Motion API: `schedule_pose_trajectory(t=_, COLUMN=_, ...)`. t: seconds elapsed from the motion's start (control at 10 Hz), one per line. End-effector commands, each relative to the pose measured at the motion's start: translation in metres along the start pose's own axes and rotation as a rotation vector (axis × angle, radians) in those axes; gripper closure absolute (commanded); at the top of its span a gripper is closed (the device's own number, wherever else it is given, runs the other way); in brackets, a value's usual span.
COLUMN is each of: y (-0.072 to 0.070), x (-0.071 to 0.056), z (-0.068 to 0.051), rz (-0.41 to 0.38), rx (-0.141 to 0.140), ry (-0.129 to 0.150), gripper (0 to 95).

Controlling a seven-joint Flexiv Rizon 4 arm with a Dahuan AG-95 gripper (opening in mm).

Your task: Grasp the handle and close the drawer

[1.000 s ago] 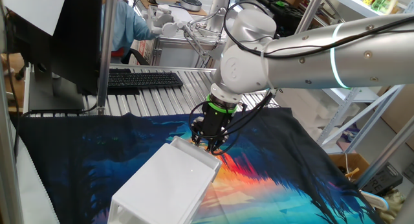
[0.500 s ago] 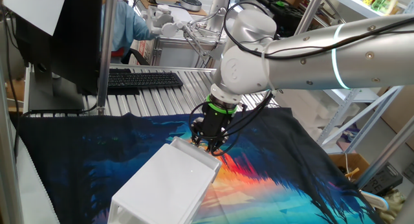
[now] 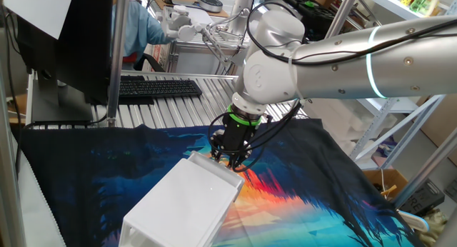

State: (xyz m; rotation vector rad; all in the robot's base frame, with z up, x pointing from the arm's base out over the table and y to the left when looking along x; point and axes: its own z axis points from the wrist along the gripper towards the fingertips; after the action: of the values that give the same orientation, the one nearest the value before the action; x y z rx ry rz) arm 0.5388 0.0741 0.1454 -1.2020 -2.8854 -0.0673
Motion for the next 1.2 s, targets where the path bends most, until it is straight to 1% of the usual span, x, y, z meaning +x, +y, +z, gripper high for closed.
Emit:
schedule_pose_trajectory(t=0.1, y=-0.0009, x=0.0011, z=0.0004, rz=0.001, rx=-0.001, ry=-0.001, gripper=95.0)
schedule_pose_trajectory(t=0.6, y=-0.0007, x=0.0023, z=-0.0002, rz=0.005, rx=-0.001, ry=0.0, gripper=95.0)
schedule_pose_trajectory(t=1.2, y=-0.0035, x=0.0097, z=-0.0002, rz=0.008, rx=-0.002, ry=-0.001, gripper=95.0)
